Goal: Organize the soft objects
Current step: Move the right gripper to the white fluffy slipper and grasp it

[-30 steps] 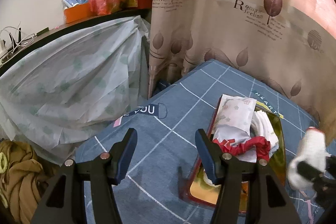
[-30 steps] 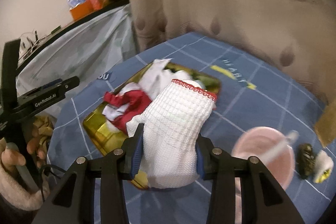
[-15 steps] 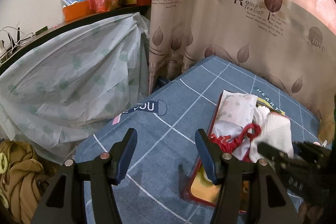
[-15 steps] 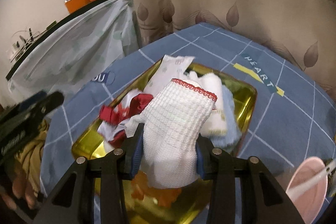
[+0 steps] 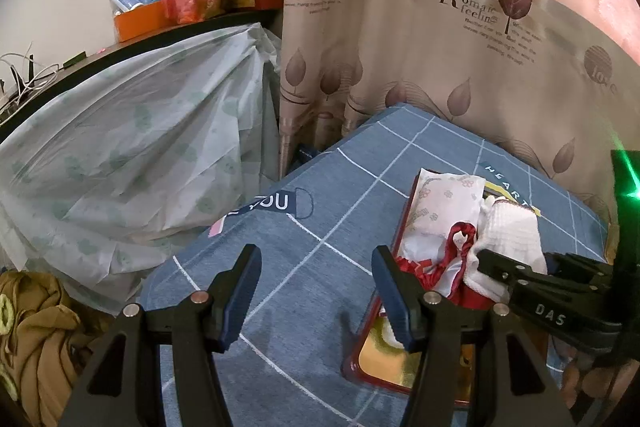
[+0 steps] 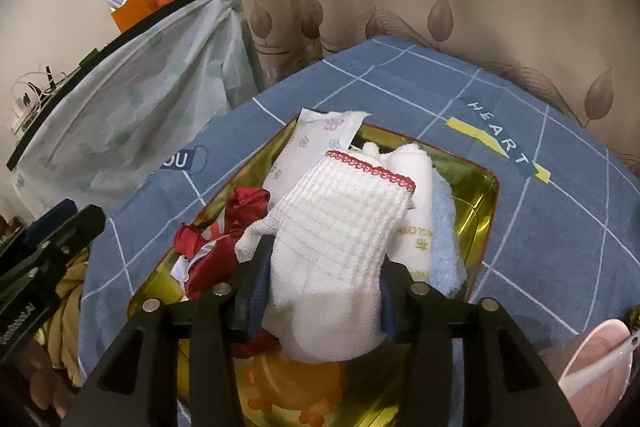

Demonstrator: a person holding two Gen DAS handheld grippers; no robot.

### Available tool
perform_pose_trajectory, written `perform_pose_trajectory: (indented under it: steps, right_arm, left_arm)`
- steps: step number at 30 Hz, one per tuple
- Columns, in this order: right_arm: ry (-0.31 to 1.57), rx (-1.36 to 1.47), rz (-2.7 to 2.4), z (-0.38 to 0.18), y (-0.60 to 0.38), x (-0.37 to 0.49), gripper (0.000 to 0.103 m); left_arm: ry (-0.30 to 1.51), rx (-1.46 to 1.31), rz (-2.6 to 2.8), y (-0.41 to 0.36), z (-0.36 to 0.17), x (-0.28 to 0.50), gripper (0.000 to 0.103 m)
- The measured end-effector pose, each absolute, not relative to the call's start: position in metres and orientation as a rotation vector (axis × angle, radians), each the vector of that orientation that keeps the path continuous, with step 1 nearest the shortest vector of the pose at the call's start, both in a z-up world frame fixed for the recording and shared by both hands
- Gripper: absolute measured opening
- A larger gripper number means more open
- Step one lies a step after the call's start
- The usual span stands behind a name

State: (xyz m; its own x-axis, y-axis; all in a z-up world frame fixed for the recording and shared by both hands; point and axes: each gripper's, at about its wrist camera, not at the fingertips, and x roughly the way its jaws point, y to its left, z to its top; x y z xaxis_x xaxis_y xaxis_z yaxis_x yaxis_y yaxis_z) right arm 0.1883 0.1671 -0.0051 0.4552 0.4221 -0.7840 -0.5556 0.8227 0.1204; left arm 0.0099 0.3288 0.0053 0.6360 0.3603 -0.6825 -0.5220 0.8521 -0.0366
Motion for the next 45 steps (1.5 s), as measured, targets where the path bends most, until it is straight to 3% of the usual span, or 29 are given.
perform_pose_trajectory:
  steps: [6, 10, 28, 37, 45]
  right_arm:
    - [0.865, -0.176, 0.620, 0.012, 0.167, 0.178, 0.076]
    - [0.835, -0.174, 0.634, 0.025, 0.166, 0.170, 0.088]
    - [0.713, -0.085, 0.598, 0.081, 0.108, 0.150, 0.092]
    - [0.704, -0.043, 0.366, 0.079, -0.011, 0.155, 0.092]
    - [0.762, -0.003, 0.083, 0.044, -0.136, 0.168, 0.092]
  left_arm:
    - [0.715, -0.239, 0.507, 0.327, 0.006, 0.009, 0.059]
    - [0.714, -0.238, 0.508, 0.327, 0.006, 0.009, 0.059]
    - [0.707, -0.236, 0.506, 0.324, 0.008, 0.011, 0.059]
    - [0.706, -0.218, 0.509, 0.323, 0.010, 0.011, 0.059]
    - [0.704, -0.182, 0.507, 0.317, 0.010, 0.012, 0.059]
